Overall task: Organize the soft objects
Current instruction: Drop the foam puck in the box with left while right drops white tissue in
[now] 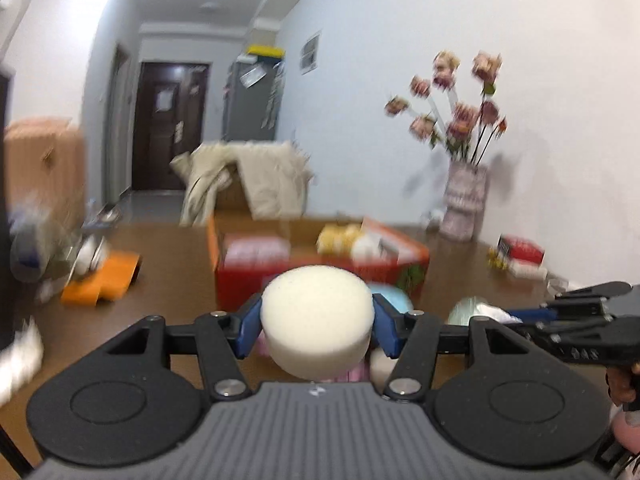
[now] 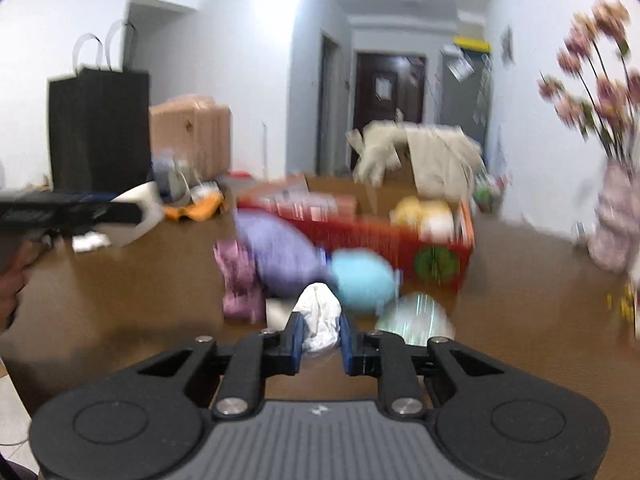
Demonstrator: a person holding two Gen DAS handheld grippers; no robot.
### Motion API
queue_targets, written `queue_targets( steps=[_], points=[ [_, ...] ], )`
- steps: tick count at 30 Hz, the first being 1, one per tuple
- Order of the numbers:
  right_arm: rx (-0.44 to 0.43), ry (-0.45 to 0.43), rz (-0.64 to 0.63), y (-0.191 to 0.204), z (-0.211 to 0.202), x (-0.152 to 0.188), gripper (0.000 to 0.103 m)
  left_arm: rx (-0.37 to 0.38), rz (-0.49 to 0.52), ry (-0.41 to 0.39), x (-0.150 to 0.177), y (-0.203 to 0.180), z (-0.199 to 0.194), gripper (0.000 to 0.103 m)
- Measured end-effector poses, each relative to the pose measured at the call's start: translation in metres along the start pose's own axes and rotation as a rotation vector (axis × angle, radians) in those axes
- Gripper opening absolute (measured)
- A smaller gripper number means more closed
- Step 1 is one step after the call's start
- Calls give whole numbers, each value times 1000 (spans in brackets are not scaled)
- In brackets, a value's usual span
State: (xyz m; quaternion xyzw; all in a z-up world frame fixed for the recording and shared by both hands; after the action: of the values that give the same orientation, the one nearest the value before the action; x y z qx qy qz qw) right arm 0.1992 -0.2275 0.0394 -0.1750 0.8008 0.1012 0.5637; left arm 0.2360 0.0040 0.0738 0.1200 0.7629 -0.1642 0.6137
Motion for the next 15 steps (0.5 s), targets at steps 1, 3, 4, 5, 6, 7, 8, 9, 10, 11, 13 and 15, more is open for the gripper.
queue_targets(
  steps=[1, 3, 4, 5, 6, 7, 8, 9, 10, 11, 13, 15],
  points=[
    [-12, -22, -19, -5, 3, -14, 18, 16, 7, 4, -19, 2, 19, 58],
    [-28, -54, -42, -22, 18, -44, 19, 16, 35, 23, -46, 8, 60, 58],
    [-25, -60, -52, -32, 30, -57, 19, -3, 61, 34, -57, 11, 83, 58],
    [-18, -60, -59, -41, 45, -67, 19, -25, 92, 44, -66, 13, 107, 58],
    [-13, -48, -64, -50, 64, -76, 19, -42, 117, 49, -74, 16, 131, 58],
    [-15, -20, -60, -61, 89, -85, 19, -47, 124, 63, -82, 20, 161, 58],
    [-24, 6, -52, -69, 110, -90, 19, -43, 112, 84, -86, 24, 184, 58],
    [-35, 40, -55, -74, 130, -93, 19, -35, 84, 111, -88, 28, 207, 58],
    [-47, 75, -70, -79, 153, -98, 19, -21, 46, 143, -88, 32, 231, 58],
    [-54, 97, -82, -84, 172, -102, 19, -9, 22, 169, -86, 35, 255, 58],
    [-70, 151, -109, -92, 213, -110, 19, 4, 11, 208, -80, 38, 296, 58],
    [-76, 190, -132, -97, 251, -115, 19, 13, 18, 230, -74, 36, 329, 58]
  ],
)
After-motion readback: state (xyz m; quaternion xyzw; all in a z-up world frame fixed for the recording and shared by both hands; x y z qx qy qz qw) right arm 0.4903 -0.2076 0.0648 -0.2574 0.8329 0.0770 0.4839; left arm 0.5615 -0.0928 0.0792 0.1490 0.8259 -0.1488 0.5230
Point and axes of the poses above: each gripper's, at about its wrist camera, not at the fingertips, and z roughly the way its jaws point, y to its left, x to its underside, the point moved 7 cm from there along z, roughly the way its jaws point, and after that the axes turned 6 degrees about -y, right-handed, at the moved point
